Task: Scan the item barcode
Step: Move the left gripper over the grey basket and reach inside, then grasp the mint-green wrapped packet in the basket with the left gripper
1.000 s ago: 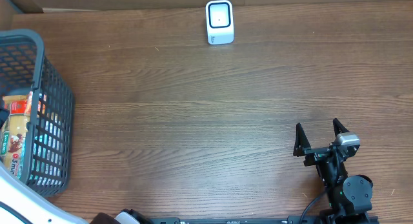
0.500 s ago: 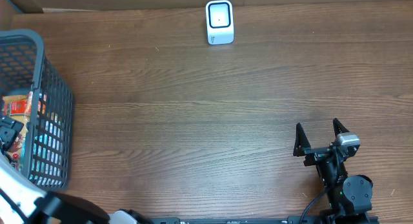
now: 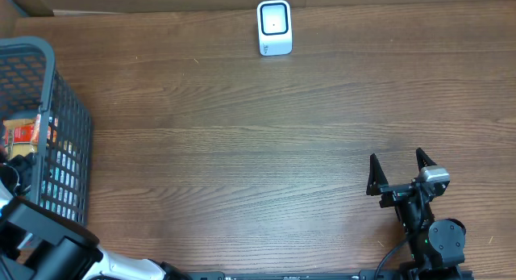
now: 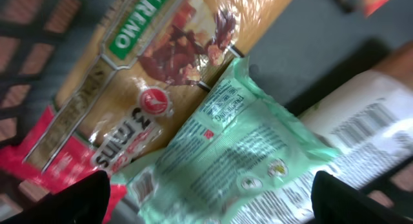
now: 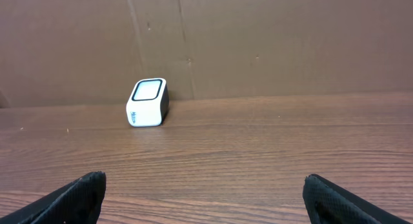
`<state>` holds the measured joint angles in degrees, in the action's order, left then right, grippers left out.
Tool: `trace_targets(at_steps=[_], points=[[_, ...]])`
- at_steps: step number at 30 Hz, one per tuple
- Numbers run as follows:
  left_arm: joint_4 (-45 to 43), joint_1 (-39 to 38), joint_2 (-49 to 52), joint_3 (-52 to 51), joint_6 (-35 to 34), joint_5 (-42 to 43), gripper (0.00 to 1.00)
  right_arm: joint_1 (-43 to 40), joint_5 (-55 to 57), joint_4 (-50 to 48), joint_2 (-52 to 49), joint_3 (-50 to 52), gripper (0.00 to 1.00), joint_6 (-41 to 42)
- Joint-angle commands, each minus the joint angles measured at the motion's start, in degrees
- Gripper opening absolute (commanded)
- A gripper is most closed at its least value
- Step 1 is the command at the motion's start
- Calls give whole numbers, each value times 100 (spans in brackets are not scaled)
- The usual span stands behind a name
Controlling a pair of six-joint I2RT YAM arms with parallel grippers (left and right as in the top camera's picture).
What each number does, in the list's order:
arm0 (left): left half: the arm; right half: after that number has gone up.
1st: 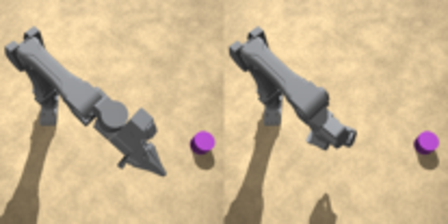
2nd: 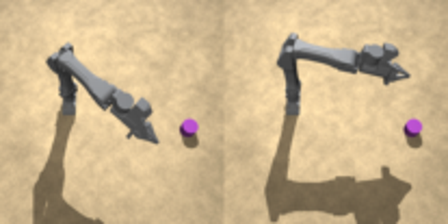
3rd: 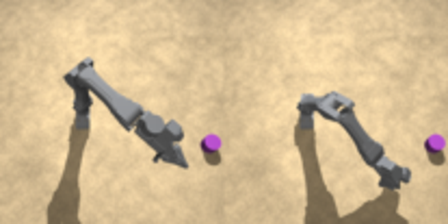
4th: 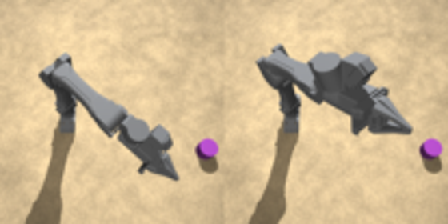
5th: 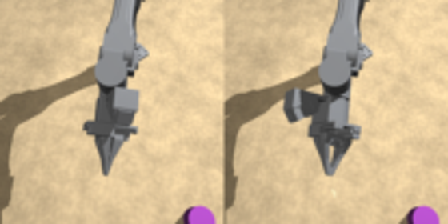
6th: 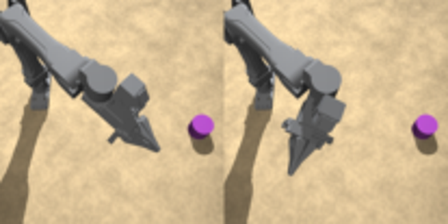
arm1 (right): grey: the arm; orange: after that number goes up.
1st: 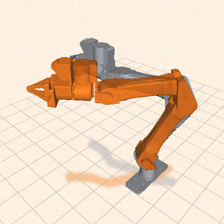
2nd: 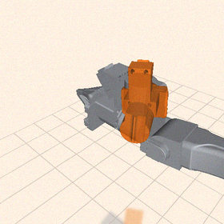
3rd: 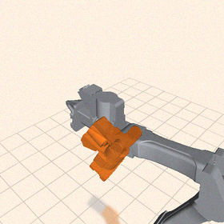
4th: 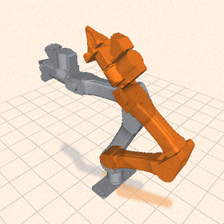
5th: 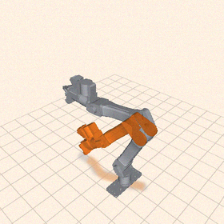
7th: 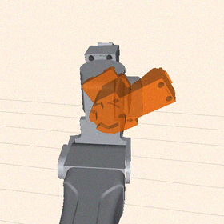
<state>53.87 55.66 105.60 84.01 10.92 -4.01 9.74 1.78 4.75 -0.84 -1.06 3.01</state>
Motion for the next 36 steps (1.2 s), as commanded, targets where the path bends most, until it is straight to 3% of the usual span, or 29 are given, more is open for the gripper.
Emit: trace_targets(at_steps=[1, 9, 12, 13, 16, 22, 36], points=[[-83, 33, 216, -33, 461, -127, 90, -11, 55, -13, 68, 61, 100, 44], [-131, 22, 684, -35, 820, -28, 87, -11, 55, -13, 68, 61, 100, 44], [-105, 22, 824, -37, 820, 140, 80, -11, 55, -13, 68, 61, 100, 42], [-87, 20, 855, -37, 822, 177, 75, -11, 55, -13, 68, 61, 100, 42], [-61, 20, 929, -37, 817, 269, 44, -11, 55, -13, 68, 61, 100, 44], [-44, 20, 942, -39, 817, 557, 4, -11, 55, -13, 68, 61, 100, 44], [7, 17, 898, 164, 800, 557, 4, -11, 55, -13, 68, 61, 100, 44]])
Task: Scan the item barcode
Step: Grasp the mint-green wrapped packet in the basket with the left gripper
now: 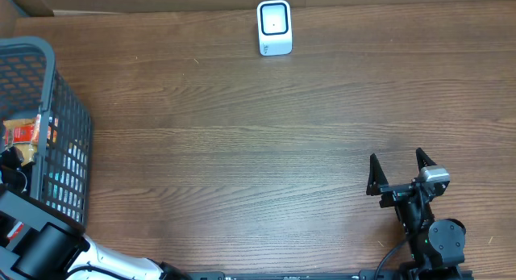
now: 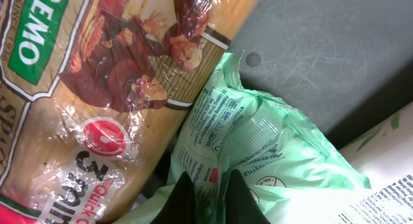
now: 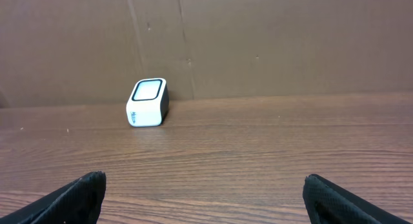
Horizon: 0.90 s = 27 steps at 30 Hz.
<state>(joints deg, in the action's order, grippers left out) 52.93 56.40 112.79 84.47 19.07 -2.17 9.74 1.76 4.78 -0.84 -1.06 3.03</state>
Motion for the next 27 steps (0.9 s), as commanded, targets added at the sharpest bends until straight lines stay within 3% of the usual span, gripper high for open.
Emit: trace_targets(at_steps=[1, 5, 9, 14, 16, 18, 23, 27], points=[[160, -57, 151, 225, -57, 374, 4, -13, 57, -15, 68, 61, 100, 42], [560, -57, 31, 1019, -358, 417, 4, -11, 57, -15, 68, 61, 100, 42], [922, -59, -24, 1829, -369, 979, 4, -11, 57, -15, 68, 61, 100, 42], [1150, -85, -13, 2059, -168, 1189, 7, -11, 57, -15, 68, 61, 100, 42], [1217, -94, 2, 1943, -55, 1099, 41, -11, 57, -15, 68, 61, 100, 42], [1220, -94, 2, 1770, -52, 997, 60, -11, 57, -15, 68, 61, 100, 42], [1141, -94, 2, 1322, 168, 881, 71, -11, 57, -15, 68, 61, 100, 42], [990, -94, 2, 997, 393, 850, 74, -11, 57, -15, 68, 61, 100, 42]])
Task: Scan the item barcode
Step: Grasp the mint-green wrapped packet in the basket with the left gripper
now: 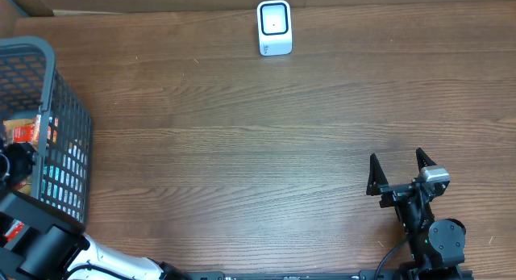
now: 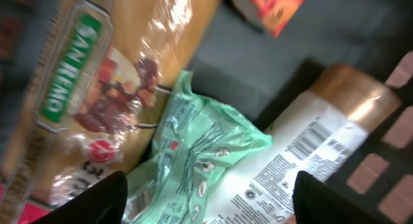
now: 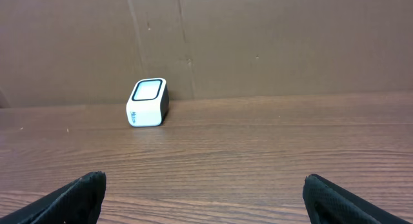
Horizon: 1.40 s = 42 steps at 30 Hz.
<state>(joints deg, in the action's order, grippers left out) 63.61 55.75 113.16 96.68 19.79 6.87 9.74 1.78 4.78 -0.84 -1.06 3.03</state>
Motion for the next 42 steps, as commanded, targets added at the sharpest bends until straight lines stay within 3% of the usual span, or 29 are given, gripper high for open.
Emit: trace_targets(at_steps=[1, 5, 17, 27, 31, 37, 39, 41, 42], points=[[-140, -28, -35, -295, 339, -101, 74, -11, 55, -15, 68, 61, 100, 39], [-511, -28, -35, -540, 398, -105, 82, -11, 55, -17, 68, 61, 100, 42], [-1104, -31, 70, -868, 876, -151, 75, -11, 55, -15, 68, 61, 100, 42], [-1176, -39, 470, -1099, 868, -149, 76, -11, 52, -15, 68, 61, 100, 42], [-1106, -39, 695, -1113, 848, -151, 72, -11, 55, -15, 68, 61, 100, 42], [-868, -63, 1261, -1113, 649, -149, 52, -11, 55, -15, 68, 61, 100, 42], [-855, -74, 1357, -1113, 573, -155, 38, -11, 55, -15, 68, 61, 100, 42], [-852, -74, 1355, -1084, 570, -199, 6, -11, 55, -15, 68, 61, 100, 39], [-813, -74, 1346, -1029, 560, -260, 4, -11, 55, -15, 68, 61, 100, 39]])
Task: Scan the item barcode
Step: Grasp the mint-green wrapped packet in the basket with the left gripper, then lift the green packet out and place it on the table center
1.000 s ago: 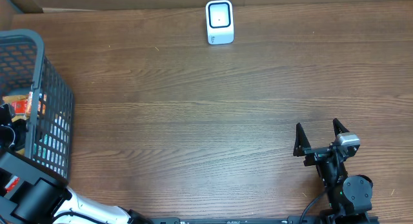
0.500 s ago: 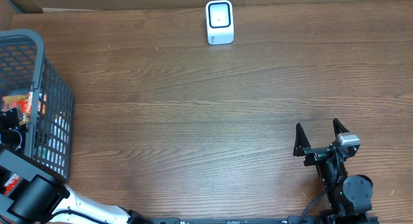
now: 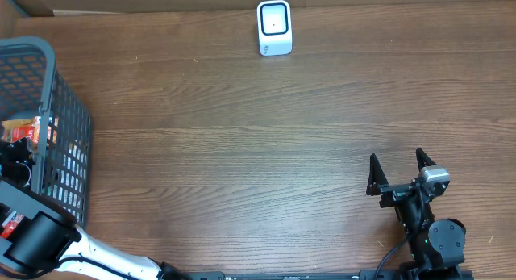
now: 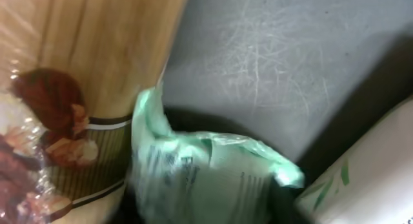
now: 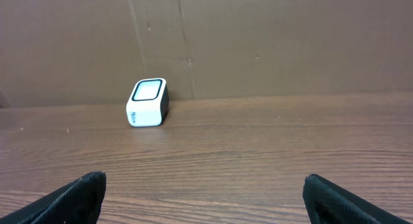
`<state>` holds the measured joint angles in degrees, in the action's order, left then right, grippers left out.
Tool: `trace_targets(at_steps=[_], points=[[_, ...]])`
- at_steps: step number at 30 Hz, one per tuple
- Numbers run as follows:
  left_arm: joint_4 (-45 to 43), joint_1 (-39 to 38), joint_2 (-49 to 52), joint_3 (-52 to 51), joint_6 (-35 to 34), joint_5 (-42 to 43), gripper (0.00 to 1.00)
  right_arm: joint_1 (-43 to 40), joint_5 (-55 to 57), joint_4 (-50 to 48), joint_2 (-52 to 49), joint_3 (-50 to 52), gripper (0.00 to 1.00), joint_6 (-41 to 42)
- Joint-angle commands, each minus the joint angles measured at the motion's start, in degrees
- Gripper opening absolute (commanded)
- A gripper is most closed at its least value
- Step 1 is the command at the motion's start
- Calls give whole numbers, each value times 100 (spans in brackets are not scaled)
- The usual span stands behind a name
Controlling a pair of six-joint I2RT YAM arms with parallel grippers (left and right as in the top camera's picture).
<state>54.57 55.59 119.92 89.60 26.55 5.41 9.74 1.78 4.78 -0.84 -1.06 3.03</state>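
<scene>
A crumpled green packet point(image 4: 206, 179) fills the lower left wrist view, lying in the grey basket point(image 3: 68, 127) at the table's left edge. My left gripper point(image 4: 205, 211) is down in the basket with dark fingers pressed against both sides of the packet; the view is blurred. The white barcode scanner point(image 3: 274, 27) stands at the far middle of the table, also visible from the right wrist point(image 5: 148, 102). My right gripper point(image 3: 397, 173) rests open near the front right, nothing between its fingers point(image 5: 205, 188).
A tan pasta bag point(image 4: 77, 88) lies left of the packet and a white wrapped item point(image 4: 368, 172) to its right, on the basket's grey floor point(image 4: 290, 50). A cardboard wall point(image 5: 258, 37) runs behind the scanner. Brown wooden tabletop point(image 3: 242, 151) lies between basket and scanner.
My left gripper was open and held back above the packet; now it is close in, its fingers against the packet's sides and the packet bunched up. The right arm has not moved.
My left gripper hung open over the green packet in the basket. Then it was down with its fingers close together on the packet. Then it was open and farther back. Now it is down again, closed on the packet. The right gripper stayed open and still.
</scene>
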Motion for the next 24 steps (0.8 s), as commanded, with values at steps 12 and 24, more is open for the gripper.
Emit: trace_targets(at_steps=[12, 24], points=[[2470, -105, 669, 3342, -1604, 844, 4, -11, 55, -15, 68, 61, 100, 42], [4212, -411, 129, 8856, -2695, 3056, 4, -11, 55, -15, 68, 61, 100, 42]])
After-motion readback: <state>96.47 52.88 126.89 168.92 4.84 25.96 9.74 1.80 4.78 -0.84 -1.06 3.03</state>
